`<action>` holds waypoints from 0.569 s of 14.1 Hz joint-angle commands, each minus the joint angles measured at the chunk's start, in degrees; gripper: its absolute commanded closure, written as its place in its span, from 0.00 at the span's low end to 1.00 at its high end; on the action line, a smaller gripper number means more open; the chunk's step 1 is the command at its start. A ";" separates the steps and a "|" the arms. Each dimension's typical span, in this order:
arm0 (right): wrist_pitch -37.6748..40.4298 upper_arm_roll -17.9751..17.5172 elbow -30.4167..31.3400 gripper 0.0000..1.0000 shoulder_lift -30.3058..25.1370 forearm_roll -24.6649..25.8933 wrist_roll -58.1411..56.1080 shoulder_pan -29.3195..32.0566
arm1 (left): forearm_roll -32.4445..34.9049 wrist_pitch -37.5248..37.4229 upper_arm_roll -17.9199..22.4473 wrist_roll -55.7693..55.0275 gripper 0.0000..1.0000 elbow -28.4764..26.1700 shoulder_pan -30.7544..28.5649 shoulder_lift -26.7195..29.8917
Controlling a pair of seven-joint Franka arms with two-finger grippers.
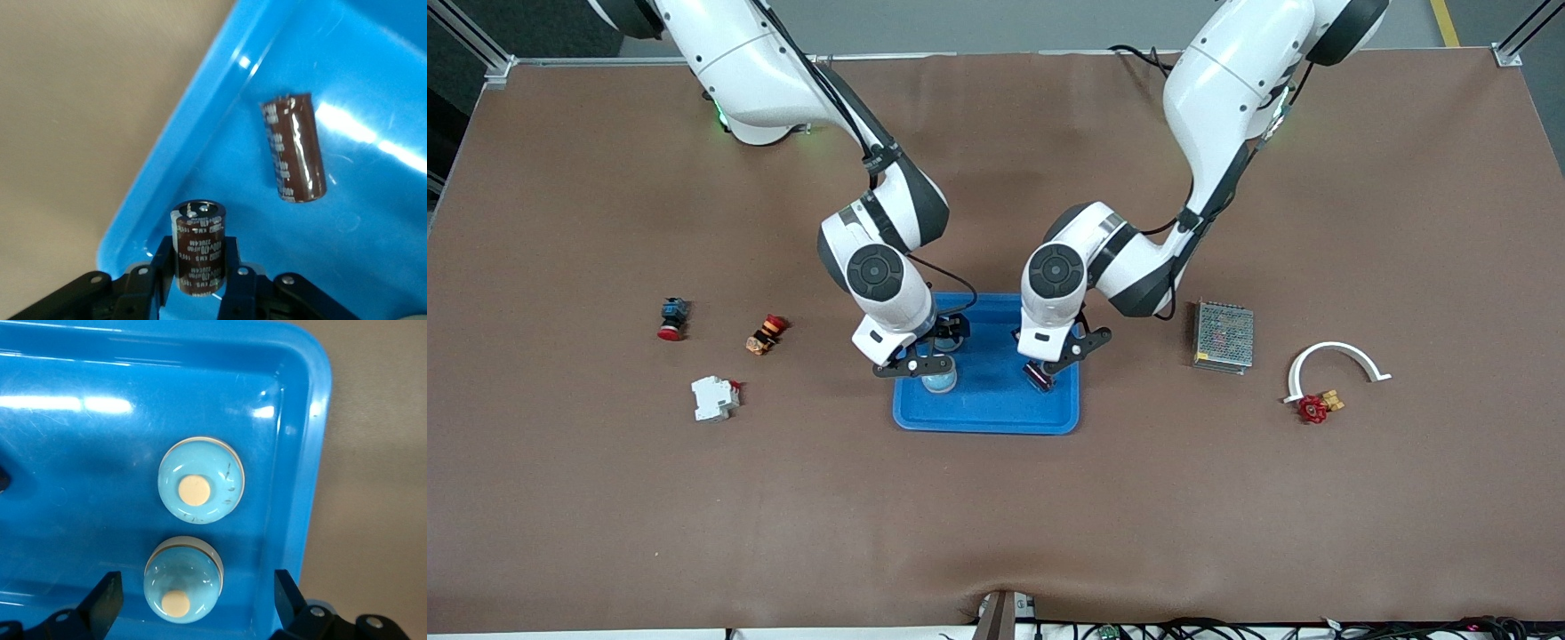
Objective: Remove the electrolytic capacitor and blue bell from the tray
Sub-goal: 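Carry the capacitor toward the white pipe while the right gripper lifts the bell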
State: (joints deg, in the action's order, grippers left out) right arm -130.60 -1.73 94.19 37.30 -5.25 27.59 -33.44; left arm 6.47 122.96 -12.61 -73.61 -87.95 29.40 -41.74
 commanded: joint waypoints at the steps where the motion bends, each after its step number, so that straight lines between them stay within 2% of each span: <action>1: -1.15 0.50 -0.76 0.00 1.54 -0.55 0.89 -1.18 | 1.18 -3.16 0.22 -0.05 1.00 -0.73 -1.79 4.81; 8: -2.65 0.50 -0.41 0.00 3.13 -0.46 1.33 -2.24 | 1.18 -8.35 0.04 5.23 1.00 -0.73 -8.74 11.06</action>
State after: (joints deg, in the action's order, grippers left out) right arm -133.04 -1.73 94.19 40.12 -5.26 27.96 -34.97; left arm 6.57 115.96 -12.28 -69.40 -87.56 21.70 -32.62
